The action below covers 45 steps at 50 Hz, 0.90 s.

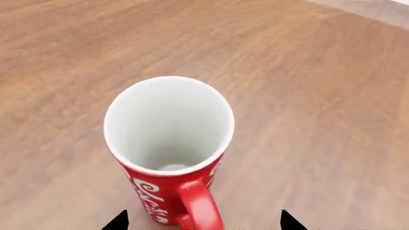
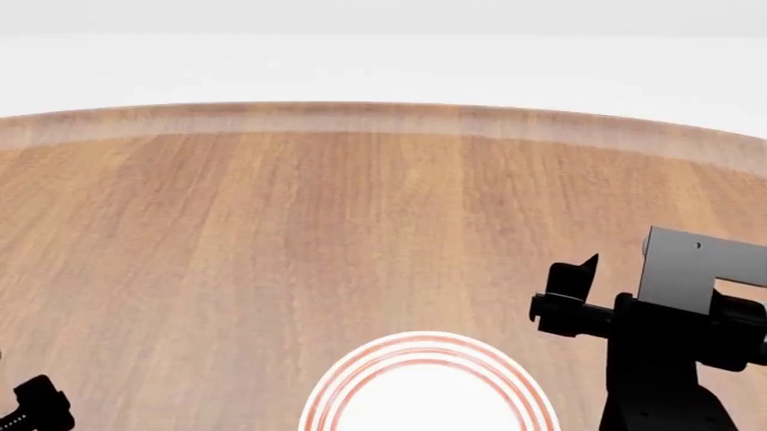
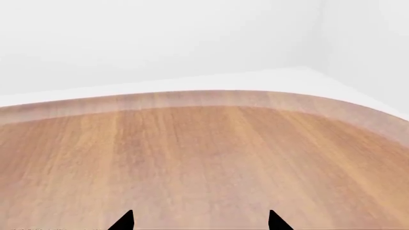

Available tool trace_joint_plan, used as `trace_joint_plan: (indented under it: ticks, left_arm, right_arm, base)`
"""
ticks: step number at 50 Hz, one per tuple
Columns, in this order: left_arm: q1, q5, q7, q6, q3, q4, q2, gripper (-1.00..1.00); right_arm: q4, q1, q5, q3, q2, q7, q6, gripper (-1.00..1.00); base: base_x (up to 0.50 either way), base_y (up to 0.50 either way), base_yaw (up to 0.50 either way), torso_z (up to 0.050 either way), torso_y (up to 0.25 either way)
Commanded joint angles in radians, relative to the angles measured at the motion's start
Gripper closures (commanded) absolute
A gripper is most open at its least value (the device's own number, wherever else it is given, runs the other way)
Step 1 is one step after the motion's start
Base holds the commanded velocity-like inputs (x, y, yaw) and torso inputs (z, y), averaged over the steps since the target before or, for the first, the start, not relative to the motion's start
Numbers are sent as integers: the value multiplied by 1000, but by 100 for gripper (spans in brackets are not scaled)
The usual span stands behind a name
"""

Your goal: Pick up the red mug and put it on the plate

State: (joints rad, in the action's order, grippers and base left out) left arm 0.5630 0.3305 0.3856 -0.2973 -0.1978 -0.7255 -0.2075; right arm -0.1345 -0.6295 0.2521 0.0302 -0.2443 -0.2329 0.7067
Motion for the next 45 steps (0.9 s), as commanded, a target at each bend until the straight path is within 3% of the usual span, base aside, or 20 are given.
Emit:
trace_joint_plan:
  ticks: [1,18,19,38,45]
  left_arm:
    - [33,-21,-29,35,-26,-85,14,-100]
    - [135,-46,-66,147,-12,-345,4,-100]
    - [141,-47,-71,157,-11,-364,3,100]
    - [159,-52,-106,192,0,-426,2,100]
    - [60,-49,-112,71,30,-165,15,100]
  right_arm:
    - [-1,3,-5,28,18,23,-5,-100]
    - [-20,-2,1,22,17,24,-16,-100]
    - [-13,2,2,22,18,23,-14,-100]
    - [-22,6,12,21,16,22,-22,-100]
    - [-26,7,16,20,16,21,-25,-100]
  base:
    - [0,0,0,0,0]
    - [0,0,0,0,0]
    - [0,0,0,0,0]
    - [0,0,0,0,0]
    - [0,0,0,0,0]
